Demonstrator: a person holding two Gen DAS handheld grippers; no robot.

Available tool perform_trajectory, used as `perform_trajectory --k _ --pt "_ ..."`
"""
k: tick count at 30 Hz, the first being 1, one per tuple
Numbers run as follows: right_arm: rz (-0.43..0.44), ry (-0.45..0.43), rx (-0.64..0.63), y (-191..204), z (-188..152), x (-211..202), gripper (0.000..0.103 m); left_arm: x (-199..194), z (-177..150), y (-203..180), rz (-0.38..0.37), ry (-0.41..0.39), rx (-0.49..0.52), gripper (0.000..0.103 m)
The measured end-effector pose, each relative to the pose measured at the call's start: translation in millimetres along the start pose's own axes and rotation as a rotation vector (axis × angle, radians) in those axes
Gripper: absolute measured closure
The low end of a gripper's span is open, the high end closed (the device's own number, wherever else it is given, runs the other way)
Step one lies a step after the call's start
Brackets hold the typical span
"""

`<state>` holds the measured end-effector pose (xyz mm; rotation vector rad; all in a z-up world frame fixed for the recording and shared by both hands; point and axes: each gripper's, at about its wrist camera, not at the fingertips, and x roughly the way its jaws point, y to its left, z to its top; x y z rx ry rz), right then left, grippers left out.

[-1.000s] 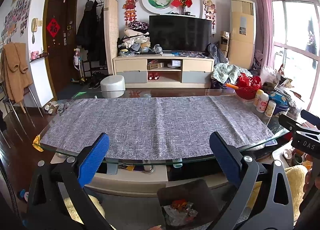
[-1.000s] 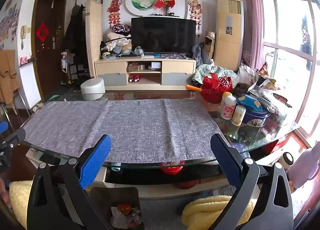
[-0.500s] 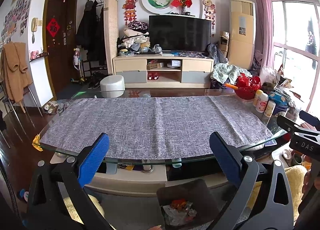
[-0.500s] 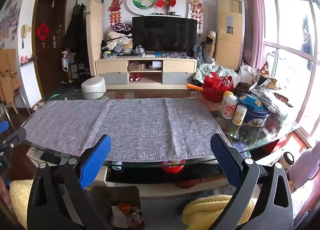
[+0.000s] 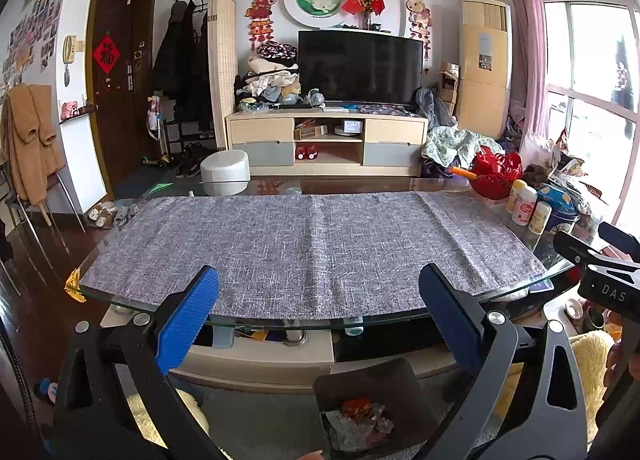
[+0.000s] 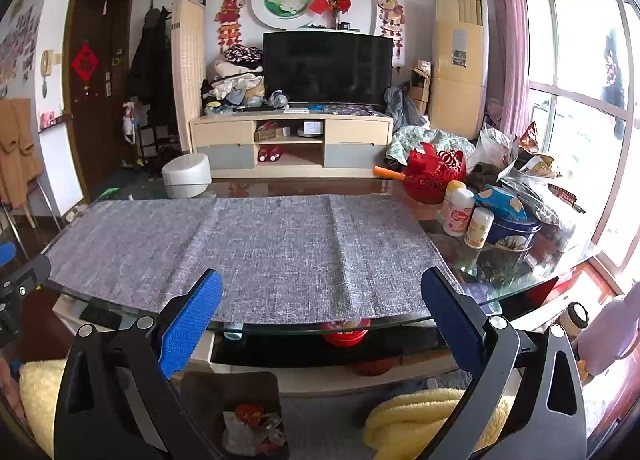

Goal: Collect trash

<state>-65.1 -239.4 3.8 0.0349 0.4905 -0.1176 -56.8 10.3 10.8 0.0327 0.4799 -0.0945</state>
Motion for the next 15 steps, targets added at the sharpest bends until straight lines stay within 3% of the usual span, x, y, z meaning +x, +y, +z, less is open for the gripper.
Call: perform_trajectory --k 15 --pt "0.003 0.001 0.003 -1.4 0.2 1.9 0.003 -0.2 0.3 -0.6 0.001 0.001 -0.001 0.008"
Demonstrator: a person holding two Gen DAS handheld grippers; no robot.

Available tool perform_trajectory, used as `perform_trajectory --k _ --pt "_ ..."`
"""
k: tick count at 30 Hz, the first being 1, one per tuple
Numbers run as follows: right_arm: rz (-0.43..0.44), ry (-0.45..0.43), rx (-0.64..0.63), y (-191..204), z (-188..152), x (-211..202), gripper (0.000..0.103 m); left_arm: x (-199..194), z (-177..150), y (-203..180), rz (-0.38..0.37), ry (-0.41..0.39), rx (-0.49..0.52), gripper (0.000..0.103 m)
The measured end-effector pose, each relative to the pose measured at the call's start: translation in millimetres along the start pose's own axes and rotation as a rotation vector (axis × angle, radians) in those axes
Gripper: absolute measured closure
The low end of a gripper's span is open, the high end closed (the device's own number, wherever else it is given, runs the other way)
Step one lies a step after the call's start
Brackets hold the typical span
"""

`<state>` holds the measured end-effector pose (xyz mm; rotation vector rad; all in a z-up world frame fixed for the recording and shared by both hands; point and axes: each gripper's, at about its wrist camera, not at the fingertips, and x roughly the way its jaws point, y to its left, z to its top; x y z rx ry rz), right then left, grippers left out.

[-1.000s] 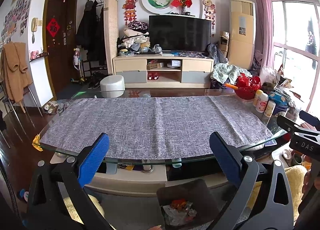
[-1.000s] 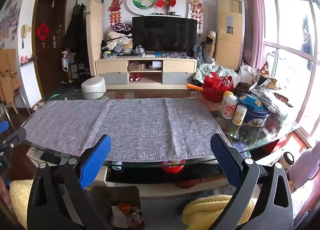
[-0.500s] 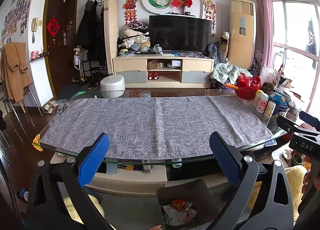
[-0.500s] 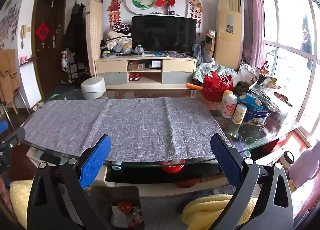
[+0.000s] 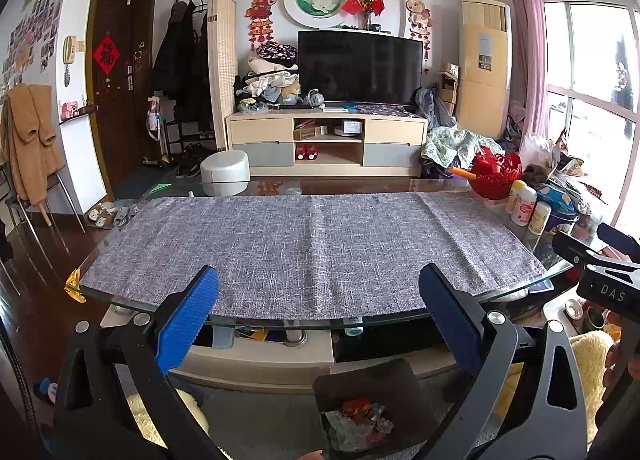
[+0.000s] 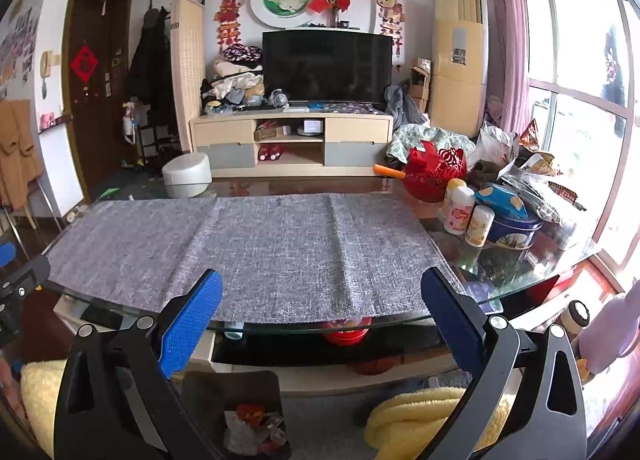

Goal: Collect trash

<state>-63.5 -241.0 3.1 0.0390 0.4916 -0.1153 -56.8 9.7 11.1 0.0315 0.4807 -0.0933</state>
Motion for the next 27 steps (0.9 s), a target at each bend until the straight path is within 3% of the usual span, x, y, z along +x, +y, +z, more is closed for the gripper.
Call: perform_trajectory --k 27 --pt "0.006 0.014 -0.001 1.0 -4.3 2.9 0.003 -0.9 -0.4 -0.6 -0.001 -0.003 -0.002 0.008"
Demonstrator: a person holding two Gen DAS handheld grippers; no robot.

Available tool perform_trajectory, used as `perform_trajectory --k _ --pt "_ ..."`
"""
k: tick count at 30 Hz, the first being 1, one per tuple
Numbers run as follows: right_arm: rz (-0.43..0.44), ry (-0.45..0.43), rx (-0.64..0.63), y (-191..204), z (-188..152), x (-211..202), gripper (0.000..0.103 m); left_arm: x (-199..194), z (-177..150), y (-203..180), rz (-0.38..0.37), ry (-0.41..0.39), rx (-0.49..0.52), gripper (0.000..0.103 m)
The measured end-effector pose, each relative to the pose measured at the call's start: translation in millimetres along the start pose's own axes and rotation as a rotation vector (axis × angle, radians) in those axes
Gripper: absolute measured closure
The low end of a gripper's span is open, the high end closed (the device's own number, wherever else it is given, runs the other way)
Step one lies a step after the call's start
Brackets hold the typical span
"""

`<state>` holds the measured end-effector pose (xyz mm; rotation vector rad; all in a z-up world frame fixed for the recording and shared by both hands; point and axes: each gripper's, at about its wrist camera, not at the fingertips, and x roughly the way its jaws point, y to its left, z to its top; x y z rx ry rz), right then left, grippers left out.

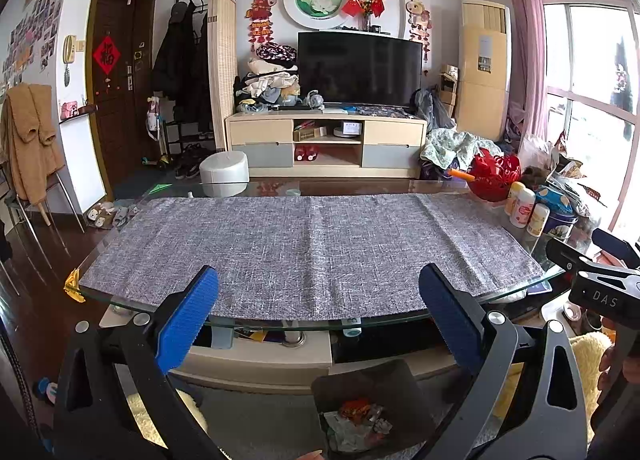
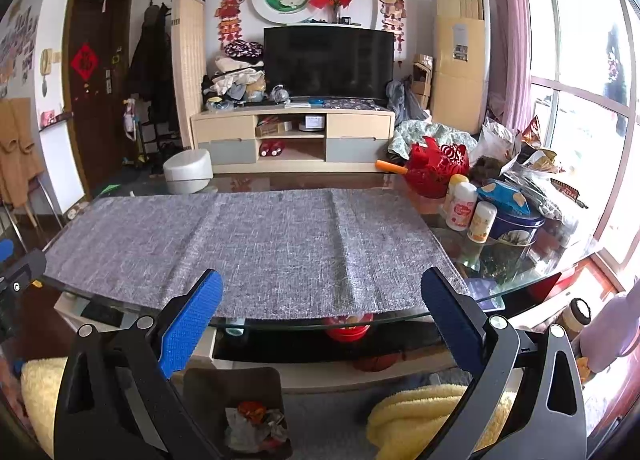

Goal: Collect trash

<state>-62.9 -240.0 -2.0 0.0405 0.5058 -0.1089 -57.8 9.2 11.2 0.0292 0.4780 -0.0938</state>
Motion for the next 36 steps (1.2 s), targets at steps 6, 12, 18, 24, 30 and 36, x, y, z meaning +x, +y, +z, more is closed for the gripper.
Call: perform_trajectory --k 6,12,18,24,30,36 --pt "-0.002 0.0 0.0 1.1 -1.4 1.2 0.003 0.1 1.8 -2.5 -0.004 0.004 -0.005 0.008" --pt "-0.003 0.002 0.001 2.3 -1.8 0.5 0.003 -0.6 4.5 -6.1 -0.002 0.001 -0.006 0.008" --pt "0.002 0.003 0.004 2.4 -2.3 1.2 0.003 -0.9 4.1 -6.2 -0.001 0.001 -0.005 0.008" --pt "-0.001 0.005 0.002 1.5 -1.4 2.2 0.003 -0.5 4.3 -8.7 0.013 0.004 -0.005 0.008" --pt "-0.015 0.005 -0.005 3.8 -2.0 0.7 0.003 6.2 5.4 -6.1 0.051 0.026 -0.022 0.008" --pt "-0.012 0.019 0.002 3.9 -2.2 3.0 0.003 6.6 2.8 -5.5 0.026 0.023 -0.022 0.008"
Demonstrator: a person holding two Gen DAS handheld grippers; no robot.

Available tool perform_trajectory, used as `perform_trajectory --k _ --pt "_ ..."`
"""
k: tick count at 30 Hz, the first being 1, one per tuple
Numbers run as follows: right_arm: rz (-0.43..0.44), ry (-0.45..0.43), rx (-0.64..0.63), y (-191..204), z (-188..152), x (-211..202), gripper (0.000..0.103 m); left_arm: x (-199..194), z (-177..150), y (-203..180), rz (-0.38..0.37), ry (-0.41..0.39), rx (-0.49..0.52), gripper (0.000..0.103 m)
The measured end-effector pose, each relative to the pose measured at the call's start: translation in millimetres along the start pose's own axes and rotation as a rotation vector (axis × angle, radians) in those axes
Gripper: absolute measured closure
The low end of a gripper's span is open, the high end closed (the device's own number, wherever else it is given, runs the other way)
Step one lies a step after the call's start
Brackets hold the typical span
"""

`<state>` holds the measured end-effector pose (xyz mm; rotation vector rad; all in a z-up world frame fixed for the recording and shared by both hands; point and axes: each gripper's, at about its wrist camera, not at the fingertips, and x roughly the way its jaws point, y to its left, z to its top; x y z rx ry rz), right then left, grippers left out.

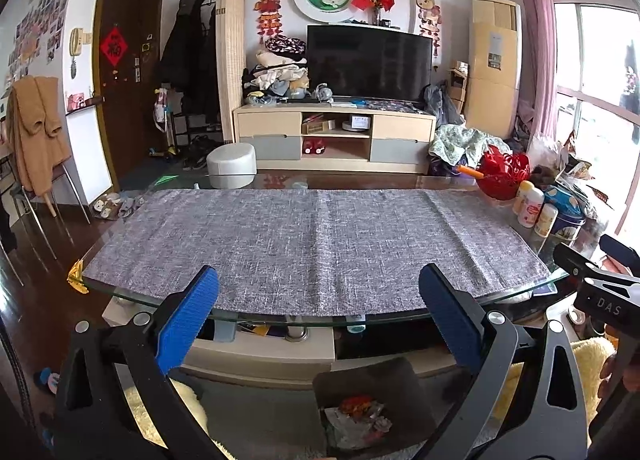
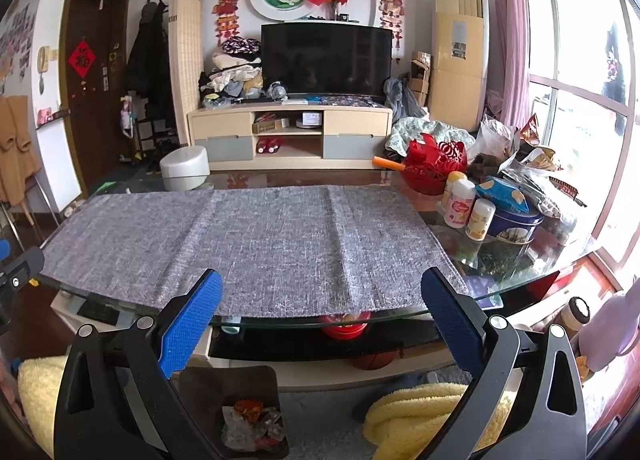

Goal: Collect trash

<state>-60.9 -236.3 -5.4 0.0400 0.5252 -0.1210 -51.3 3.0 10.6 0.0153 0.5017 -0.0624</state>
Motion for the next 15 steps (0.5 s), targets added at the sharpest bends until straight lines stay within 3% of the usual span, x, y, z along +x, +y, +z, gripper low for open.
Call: perform_trajectory --k 15 --pt "-0.001 0.01 0.002 -0.4 2.5 2.9 0.003 3.4 -2.4 6.7 -0.014 -0.004 -0.008 0.008"
